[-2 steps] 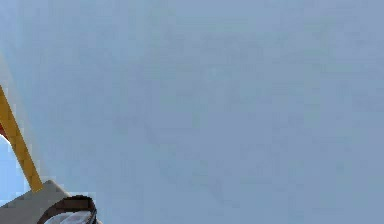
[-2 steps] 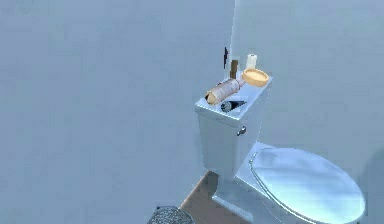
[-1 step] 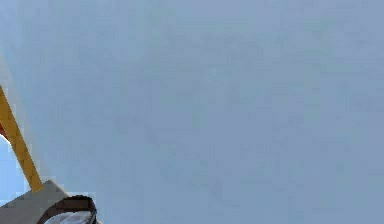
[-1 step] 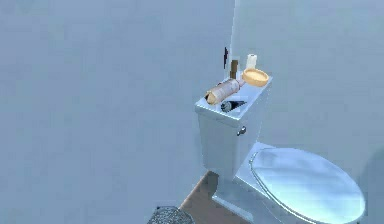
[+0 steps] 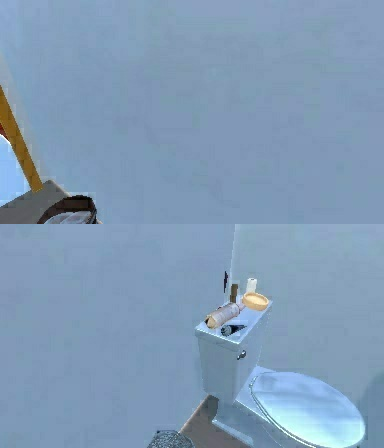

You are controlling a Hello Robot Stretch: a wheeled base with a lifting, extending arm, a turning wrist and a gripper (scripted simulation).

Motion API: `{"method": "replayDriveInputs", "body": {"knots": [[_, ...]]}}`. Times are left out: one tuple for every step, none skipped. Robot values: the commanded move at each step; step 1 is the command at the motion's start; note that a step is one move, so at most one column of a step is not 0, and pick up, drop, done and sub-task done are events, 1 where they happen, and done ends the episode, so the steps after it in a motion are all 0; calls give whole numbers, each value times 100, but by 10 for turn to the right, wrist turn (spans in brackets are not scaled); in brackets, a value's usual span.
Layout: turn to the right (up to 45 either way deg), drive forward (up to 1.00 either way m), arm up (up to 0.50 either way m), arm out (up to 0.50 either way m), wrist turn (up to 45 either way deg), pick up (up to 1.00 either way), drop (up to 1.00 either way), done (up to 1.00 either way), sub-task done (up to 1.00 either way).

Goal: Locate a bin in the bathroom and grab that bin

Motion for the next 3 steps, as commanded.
{"method": "replayDriveInputs", "body": {"knots": [[0,0,0,0,450,0,0,0,0],[0,0,0,0,450,0,0,0,0],[0,0,0,0,450,0,0,0,0]]}}
